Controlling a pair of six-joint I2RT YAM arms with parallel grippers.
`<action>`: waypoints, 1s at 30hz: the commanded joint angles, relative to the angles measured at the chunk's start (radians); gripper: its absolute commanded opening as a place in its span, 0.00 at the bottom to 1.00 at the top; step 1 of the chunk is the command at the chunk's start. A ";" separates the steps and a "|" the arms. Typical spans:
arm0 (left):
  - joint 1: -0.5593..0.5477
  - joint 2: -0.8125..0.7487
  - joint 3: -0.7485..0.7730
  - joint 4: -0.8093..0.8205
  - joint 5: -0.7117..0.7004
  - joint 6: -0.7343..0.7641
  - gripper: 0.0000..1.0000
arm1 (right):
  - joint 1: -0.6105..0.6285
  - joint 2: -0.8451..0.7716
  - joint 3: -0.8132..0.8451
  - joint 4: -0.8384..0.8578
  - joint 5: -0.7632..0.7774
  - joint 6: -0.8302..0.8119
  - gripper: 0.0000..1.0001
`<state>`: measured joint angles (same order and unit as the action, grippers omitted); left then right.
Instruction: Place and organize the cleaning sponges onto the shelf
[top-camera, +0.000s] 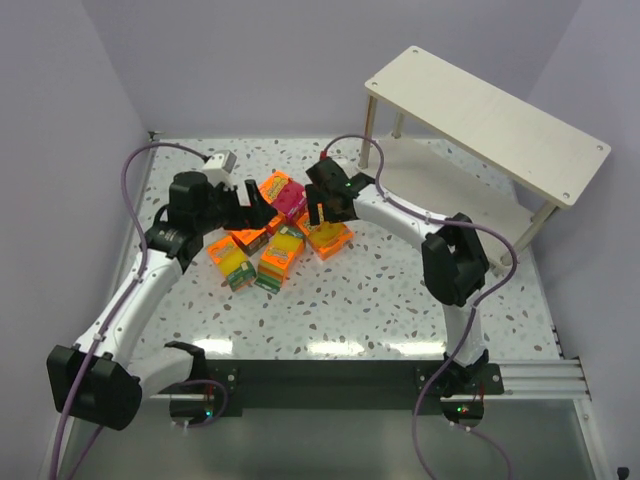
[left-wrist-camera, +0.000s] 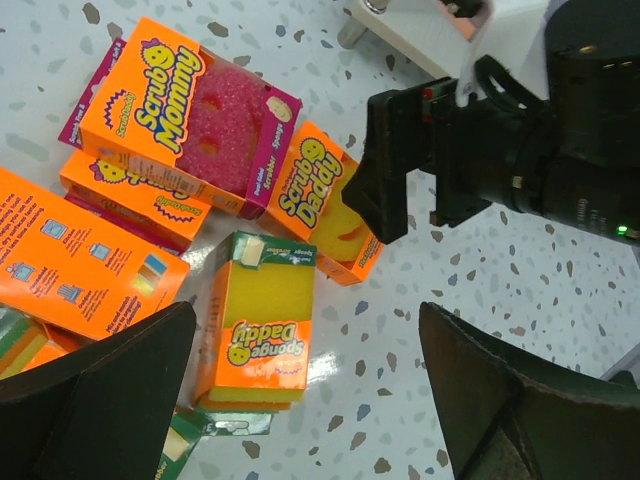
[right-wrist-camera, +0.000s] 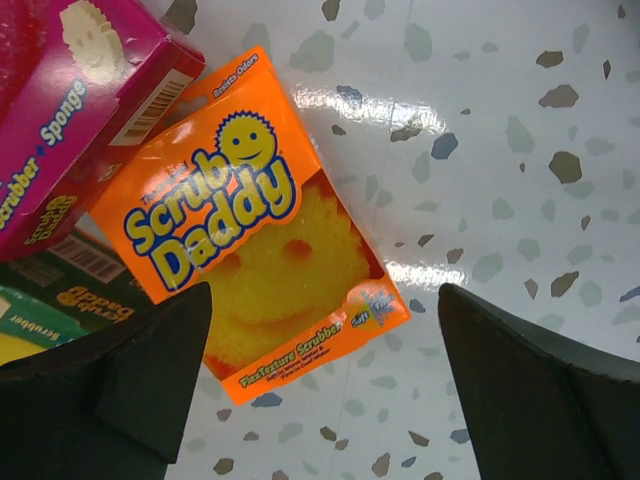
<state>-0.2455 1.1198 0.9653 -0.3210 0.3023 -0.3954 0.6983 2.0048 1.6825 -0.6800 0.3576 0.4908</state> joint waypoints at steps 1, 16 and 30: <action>-0.008 -0.049 0.033 0.060 0.047 -0.028 0.99 | 0.000 0.032 0.056 0.034 0.076 -0.118 0.98; -0.008 -0.057 0.078 0.002 0.040 0.023 0.99 | -0.112 -0.086 -0.300 0.221 -0.144 -0.075 0.98; -0.009 -0.078 0.039 0.006 0.124 -0.051 0.97 | -0.117 -0.512 -0.651 0.036 -0.238 0.018 0.97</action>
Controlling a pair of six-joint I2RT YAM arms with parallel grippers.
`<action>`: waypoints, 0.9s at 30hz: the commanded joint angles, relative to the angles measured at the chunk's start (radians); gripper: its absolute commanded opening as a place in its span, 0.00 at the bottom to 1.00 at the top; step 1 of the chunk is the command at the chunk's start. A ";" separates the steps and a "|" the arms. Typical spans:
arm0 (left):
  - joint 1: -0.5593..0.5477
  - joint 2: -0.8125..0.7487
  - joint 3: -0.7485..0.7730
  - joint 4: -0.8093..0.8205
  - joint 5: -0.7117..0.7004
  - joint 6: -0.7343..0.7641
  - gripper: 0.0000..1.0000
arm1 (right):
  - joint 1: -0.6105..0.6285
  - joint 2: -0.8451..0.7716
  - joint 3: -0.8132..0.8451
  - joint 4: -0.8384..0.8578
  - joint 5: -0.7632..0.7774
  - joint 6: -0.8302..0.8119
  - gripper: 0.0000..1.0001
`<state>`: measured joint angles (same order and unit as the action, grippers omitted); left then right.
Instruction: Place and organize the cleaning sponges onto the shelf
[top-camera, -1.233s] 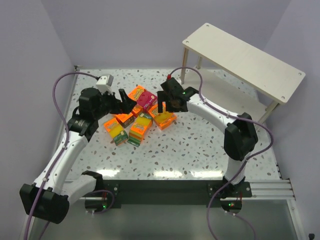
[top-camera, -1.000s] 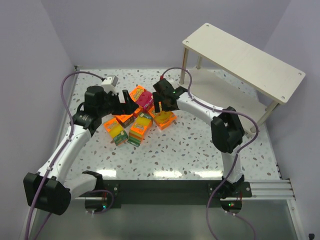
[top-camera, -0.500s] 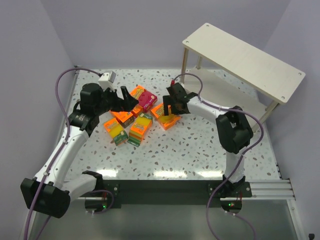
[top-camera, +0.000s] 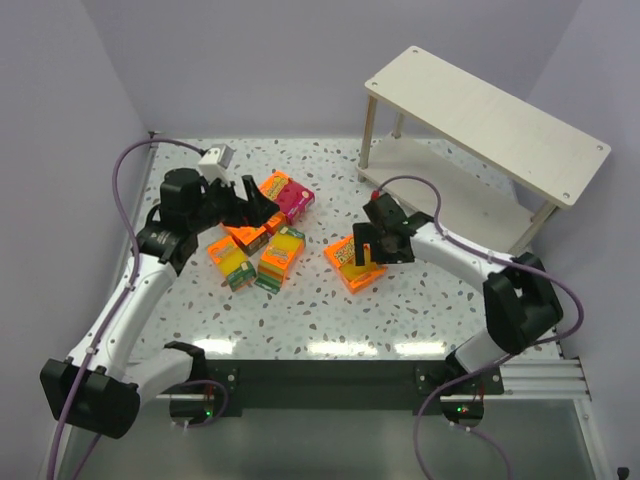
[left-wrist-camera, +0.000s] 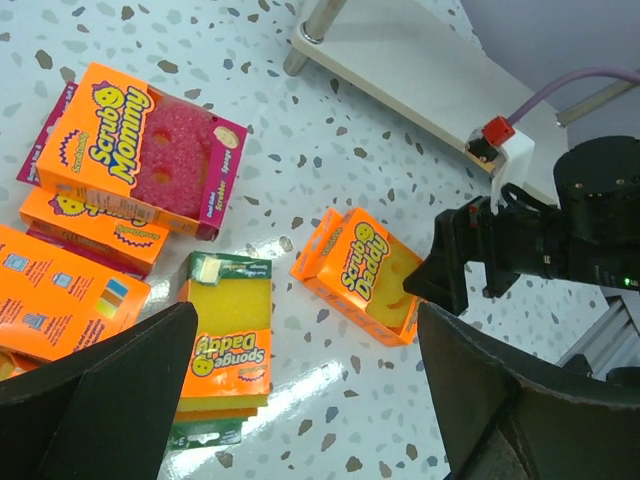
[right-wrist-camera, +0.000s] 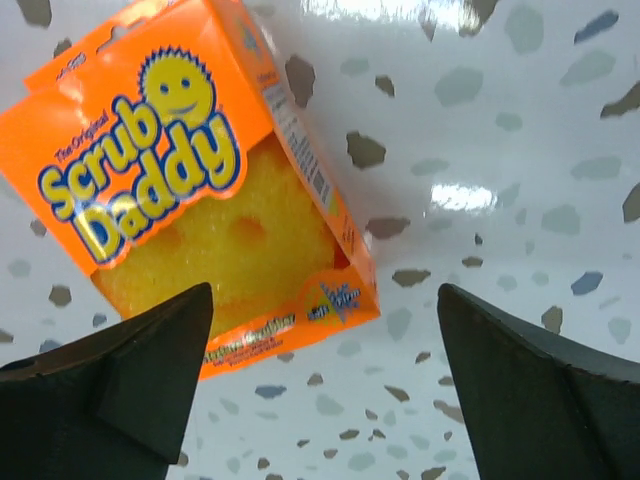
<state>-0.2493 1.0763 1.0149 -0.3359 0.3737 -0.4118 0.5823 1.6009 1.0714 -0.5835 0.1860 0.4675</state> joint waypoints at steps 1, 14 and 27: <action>-0.005 -0.038 -0.024 0.024 0.060 -0.047 0.96 | -0.001 -0.134 -0.071 -0.065 -0.095 0.048 0.97; -0.431 0.071 -0.079 0.003 -0.251 -0.307 0.00 | -0.073 -0.412 -0.127 -0.067 -0.166 -0.006 0.52; -0.601 0.424 -0.018 -0.057 -0.618 -0.438 0.00 | -0.211 -0.161 -0.004 -0.038 -0.085 -0.040 0.00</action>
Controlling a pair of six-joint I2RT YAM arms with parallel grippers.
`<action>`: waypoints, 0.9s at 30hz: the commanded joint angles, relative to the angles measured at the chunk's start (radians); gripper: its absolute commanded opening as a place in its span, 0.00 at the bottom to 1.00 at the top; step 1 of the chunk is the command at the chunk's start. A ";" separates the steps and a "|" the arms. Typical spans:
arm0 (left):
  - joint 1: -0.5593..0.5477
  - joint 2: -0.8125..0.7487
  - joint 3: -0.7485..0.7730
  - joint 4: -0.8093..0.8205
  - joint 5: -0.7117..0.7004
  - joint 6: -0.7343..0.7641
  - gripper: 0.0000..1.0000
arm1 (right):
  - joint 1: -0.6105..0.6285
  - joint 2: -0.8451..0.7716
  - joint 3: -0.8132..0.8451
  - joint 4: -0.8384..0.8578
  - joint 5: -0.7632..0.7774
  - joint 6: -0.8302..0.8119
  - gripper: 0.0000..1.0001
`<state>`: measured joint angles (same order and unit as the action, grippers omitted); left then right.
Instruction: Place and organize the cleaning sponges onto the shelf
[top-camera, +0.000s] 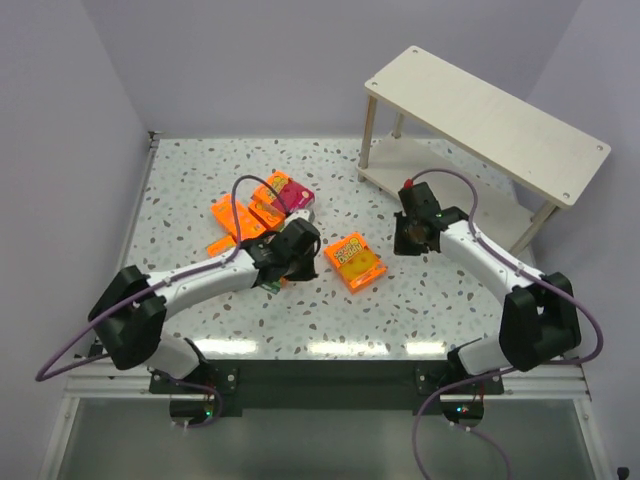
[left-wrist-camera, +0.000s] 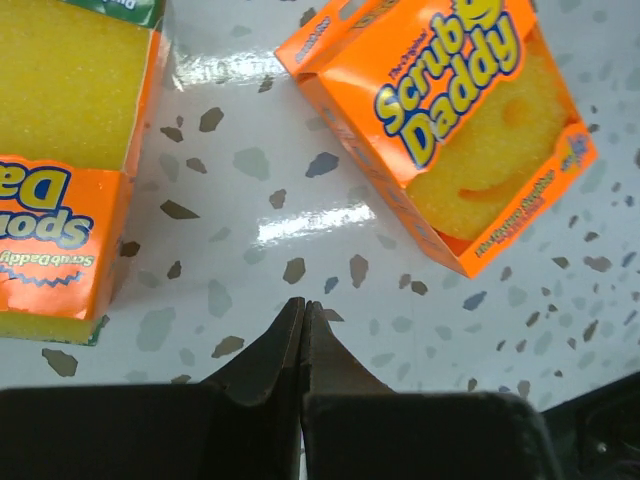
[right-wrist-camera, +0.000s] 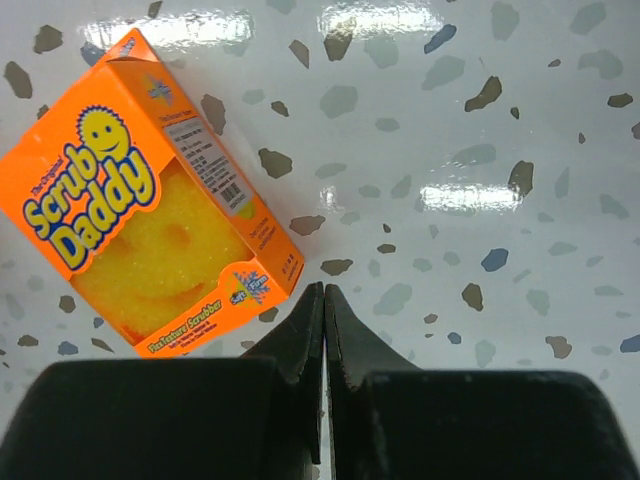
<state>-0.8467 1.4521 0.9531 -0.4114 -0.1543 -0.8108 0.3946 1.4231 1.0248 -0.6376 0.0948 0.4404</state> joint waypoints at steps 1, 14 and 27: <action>-0.006 0.083 0.053 0.029 -0.091 -0.034 0.00 | -0.029 0.037 0.049 0.021 -0.004 -0.012 0.00; -0.002 0.307 0.188 0.134 -0.125 0.068 0.00 | -0.033 0.125 -0.003 0.125 -0.139 -0.026 0.00; 0.093 0.476 0.338 0.120 -0.082 0.200 0.00 | -0.017 0.169 -0.060 0.174 -0.256 -0.039 0.00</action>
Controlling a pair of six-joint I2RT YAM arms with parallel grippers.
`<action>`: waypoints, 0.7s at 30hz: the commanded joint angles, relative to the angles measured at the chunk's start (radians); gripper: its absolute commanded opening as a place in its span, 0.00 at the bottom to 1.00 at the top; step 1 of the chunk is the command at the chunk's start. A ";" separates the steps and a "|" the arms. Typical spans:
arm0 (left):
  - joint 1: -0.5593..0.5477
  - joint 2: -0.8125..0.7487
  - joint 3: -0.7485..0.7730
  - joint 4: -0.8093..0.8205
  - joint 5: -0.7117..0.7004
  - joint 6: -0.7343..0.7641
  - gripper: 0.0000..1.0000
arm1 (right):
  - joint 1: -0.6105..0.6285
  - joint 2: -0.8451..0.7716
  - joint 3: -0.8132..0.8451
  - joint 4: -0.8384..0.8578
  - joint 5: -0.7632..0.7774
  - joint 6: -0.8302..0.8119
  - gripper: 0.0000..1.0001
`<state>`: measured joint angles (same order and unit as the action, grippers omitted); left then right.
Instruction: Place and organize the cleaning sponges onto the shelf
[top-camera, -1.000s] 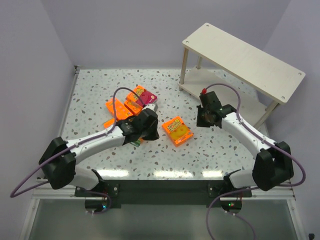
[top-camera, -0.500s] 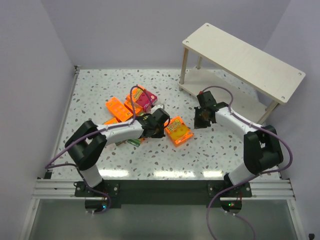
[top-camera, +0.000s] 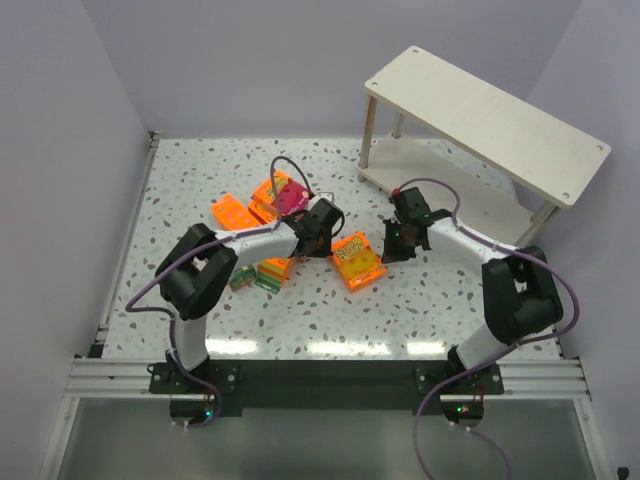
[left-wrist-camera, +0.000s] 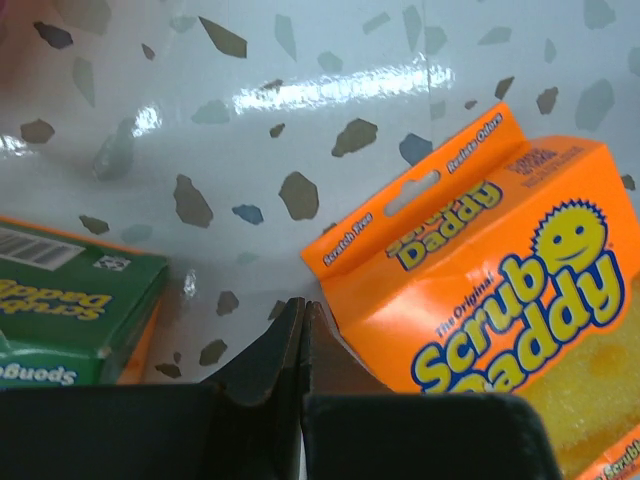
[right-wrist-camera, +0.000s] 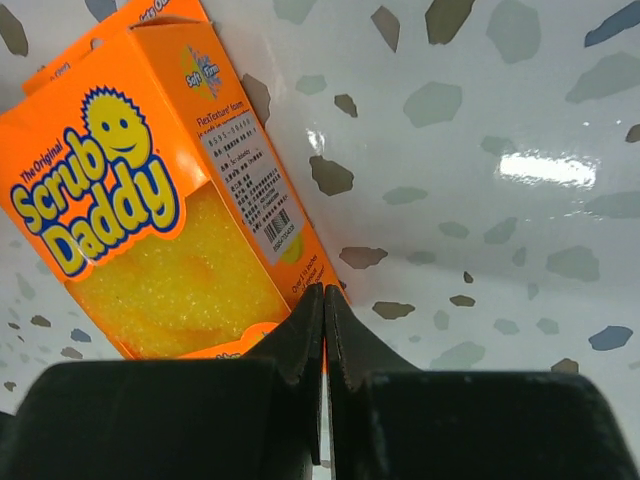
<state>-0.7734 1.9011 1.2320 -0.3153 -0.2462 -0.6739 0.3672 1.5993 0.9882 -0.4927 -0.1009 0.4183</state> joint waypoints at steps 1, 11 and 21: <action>0.026 0.035 0.063 0.039 0.016 0.085 0.00 | 0.016 -0.022 -0.031 0.029 -0.065 -0.016 0.00; 0.040 0.101 0.139 0.173 0.235 0.149 0.00 | 0.108 -0.166 -0.174 0.065 -0.181 0.022 0.00; 0.042 0.154 0.230 0.292 0.489 0.149 0.00 | 0.125 -0.203 -0.168 0.083 -0.272 0.066 0.00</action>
<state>-0.7334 2.0453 1.3891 -0.1020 0.1394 -0.5549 0.4908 1.4220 0.7940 -0.4252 -0.3202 0.4686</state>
